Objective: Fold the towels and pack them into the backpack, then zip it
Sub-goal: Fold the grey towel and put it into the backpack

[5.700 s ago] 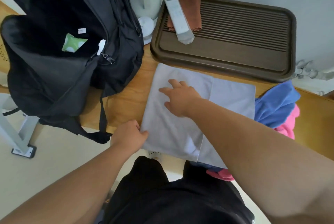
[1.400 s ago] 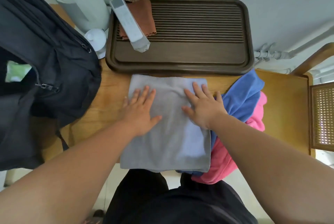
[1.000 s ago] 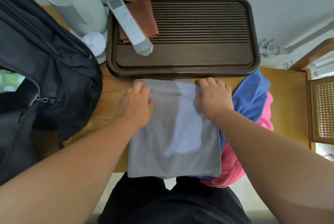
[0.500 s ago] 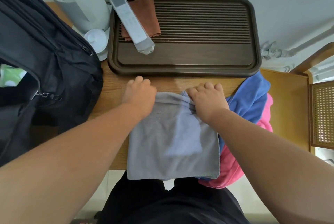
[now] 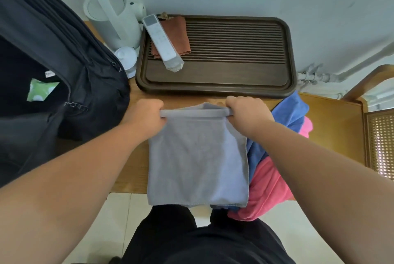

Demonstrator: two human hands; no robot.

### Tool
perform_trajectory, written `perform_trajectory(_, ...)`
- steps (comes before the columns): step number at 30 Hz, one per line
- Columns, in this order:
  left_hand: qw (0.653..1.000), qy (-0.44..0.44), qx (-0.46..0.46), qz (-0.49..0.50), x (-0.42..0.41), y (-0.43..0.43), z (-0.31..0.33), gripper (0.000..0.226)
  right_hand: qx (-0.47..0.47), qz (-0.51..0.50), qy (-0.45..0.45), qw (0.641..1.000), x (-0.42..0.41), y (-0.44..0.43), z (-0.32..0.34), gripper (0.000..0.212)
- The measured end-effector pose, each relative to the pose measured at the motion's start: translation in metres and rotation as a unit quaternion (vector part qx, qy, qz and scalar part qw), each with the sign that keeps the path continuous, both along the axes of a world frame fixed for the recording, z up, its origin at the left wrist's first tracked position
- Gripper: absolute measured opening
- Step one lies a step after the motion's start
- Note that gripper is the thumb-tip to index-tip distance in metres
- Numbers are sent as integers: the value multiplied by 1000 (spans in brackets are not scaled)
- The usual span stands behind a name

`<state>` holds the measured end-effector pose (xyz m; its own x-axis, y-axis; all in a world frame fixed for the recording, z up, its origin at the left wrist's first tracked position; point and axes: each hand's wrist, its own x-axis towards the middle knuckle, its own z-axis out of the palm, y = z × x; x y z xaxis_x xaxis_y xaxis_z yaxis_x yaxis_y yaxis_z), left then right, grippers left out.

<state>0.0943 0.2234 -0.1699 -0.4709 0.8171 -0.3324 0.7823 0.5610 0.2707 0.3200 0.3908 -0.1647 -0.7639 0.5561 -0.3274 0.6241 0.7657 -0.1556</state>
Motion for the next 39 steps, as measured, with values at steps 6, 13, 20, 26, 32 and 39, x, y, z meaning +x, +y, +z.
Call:
perform_trajectory(6, 993, 100, 52, -25, -13, 27, 21, 19, 56, -67, 45, 995, -14, 29, 13, 14)
perform_trajectory(13, 986, 132, 93, -36, -14, 22, 29, 8, 43, -74, 73, 994, -10, 32, 21, 15)
perform_trajectory(20, 987, 67, 80, -124, 6, -55, 5, 37, -82, 2, 2, 997, 45, -39, 11, 19)
perform_trajectory(26, 983, 61, -45, -165, 33, -113, -30, 24, -79, 30, -29, 996, 74, -105, -9, 16)
perform_trajectory(32, 969, 102, -100, -199, 38, -116, -34, 19, 1, -14, -112, 994, 82, -132, -20, 20)
perform_trajectory(39, 981, 19, -137, -137, 27, -119, -32, 21, -125, -216, -49, 967, 83, -139, -26, 34)
